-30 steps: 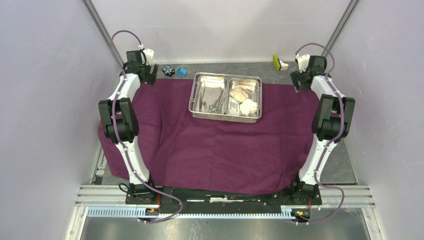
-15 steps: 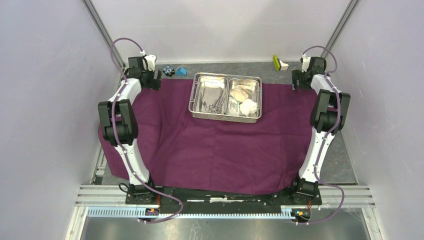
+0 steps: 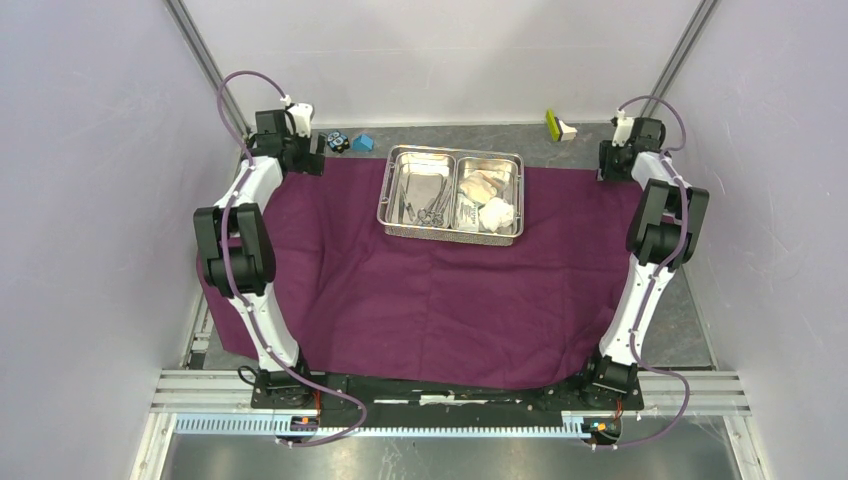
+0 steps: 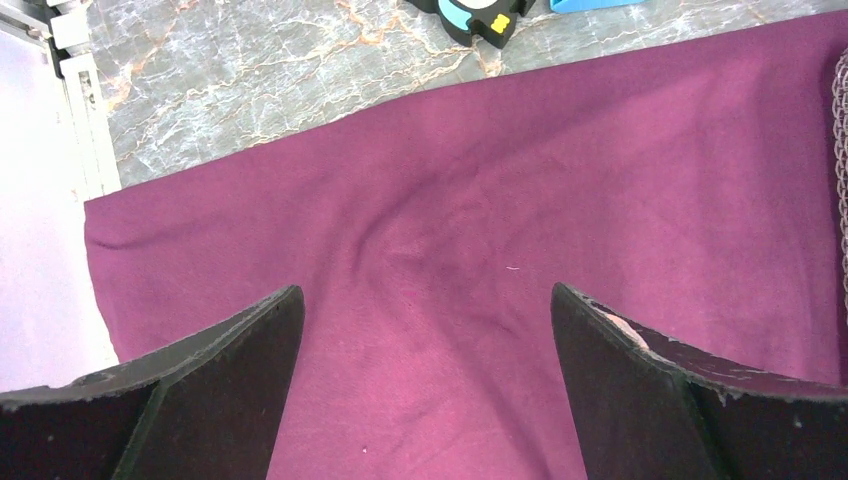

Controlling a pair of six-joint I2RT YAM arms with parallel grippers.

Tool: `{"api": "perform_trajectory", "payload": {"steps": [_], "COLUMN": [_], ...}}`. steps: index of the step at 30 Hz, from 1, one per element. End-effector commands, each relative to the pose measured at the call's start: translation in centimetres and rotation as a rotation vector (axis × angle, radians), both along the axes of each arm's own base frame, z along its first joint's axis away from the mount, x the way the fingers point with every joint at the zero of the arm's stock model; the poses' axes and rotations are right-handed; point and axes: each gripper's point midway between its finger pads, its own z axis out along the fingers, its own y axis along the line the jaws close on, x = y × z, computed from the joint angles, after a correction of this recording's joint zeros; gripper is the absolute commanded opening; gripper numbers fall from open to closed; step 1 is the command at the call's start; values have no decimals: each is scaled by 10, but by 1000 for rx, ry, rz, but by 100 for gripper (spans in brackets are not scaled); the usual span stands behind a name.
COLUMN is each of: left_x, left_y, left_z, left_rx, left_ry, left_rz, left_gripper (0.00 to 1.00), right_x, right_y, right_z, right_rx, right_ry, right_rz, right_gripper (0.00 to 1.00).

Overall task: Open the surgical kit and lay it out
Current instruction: Open the surgical kit at the center of the board.

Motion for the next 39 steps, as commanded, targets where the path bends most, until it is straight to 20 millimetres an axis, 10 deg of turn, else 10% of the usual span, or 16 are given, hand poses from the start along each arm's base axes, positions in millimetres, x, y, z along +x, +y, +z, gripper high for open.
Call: {"api": "perform_trajectory", "payload": {"steps": [1,10,39], "left_x": [3,0,-3], "left_y": [-10,-11,6], "left_z": [36,34,29], "left_rx": [-41,-34,-67], "left_ry": [-94,-87,-58], "left_rz": [-6,-9,95], "left_gripper": [99,99,100], "right_x": [-29,-22,51], "right_y": [-10,-8,-46], "right_z": [-44,-39,0], "right_rx": [46,59,-233], "right_ry": [116,94,-30], "right_rz": [-30,-24,-77], "right_gripper": [47,0,0]}}
